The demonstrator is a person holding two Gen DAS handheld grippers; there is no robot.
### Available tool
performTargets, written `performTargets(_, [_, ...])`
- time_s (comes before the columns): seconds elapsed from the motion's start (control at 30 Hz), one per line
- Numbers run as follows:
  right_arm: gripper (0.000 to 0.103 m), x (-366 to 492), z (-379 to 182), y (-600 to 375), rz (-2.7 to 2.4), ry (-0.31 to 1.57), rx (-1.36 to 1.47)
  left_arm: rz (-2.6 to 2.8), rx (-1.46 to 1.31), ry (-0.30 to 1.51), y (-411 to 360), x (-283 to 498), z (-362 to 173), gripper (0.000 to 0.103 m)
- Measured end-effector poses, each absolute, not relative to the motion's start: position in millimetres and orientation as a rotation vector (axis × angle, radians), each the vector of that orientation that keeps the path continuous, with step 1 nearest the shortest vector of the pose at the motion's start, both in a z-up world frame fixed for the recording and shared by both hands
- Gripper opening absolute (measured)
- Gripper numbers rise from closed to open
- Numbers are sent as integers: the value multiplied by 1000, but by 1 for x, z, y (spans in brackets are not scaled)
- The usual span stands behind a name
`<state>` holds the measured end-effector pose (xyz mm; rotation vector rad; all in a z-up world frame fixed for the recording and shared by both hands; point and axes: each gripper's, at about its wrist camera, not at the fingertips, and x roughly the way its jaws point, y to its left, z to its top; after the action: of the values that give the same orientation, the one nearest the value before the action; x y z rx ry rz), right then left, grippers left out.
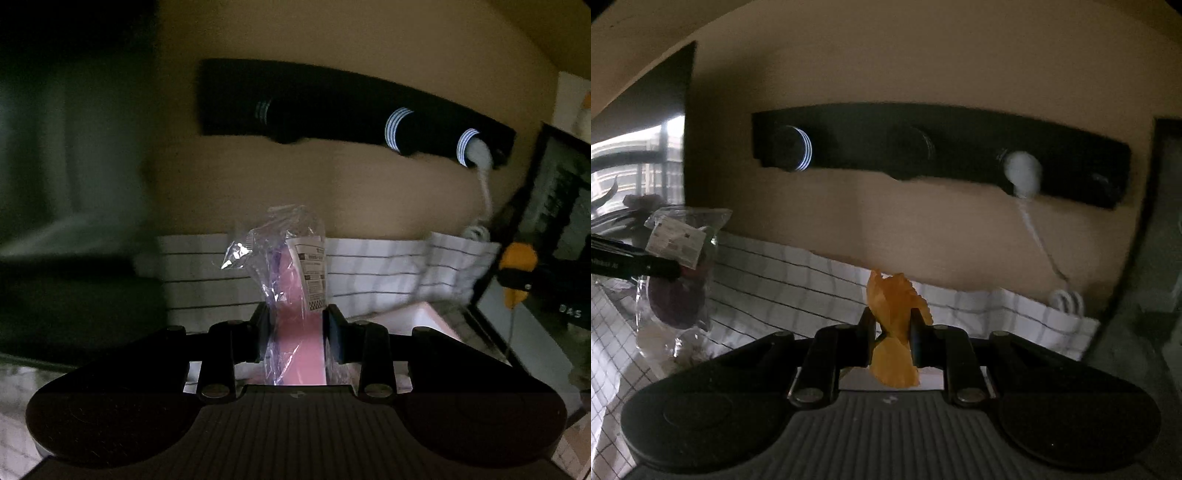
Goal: Organize soft objects
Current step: 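Lift the yellow flower and pink bag toward the pink box, then lower both tools over the pink box and open them, releasing flower and bag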
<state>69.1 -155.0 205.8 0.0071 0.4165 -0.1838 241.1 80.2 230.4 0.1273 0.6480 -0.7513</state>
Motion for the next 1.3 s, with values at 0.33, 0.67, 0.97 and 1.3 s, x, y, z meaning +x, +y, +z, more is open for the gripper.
performTargets(0.33, [18, 44, 189, -223, -284, 391, 73, -975, -48, 765, -3, 233, 189, 36])
performTargets(0.67, [18, 46, 146, -250, -300, 476, 152, -892, 7, 971, -63, 249, 82, 46])
performTargets(0.97, [19, 89, 126, -237, -227, 525, 143, -928, 14, 920, -47, 255, 96, 48])
performTargets(1.3, [19, 152, 80, -202, -227, 611, -71, -942, 1, 926, -29, 261, 104, 47])
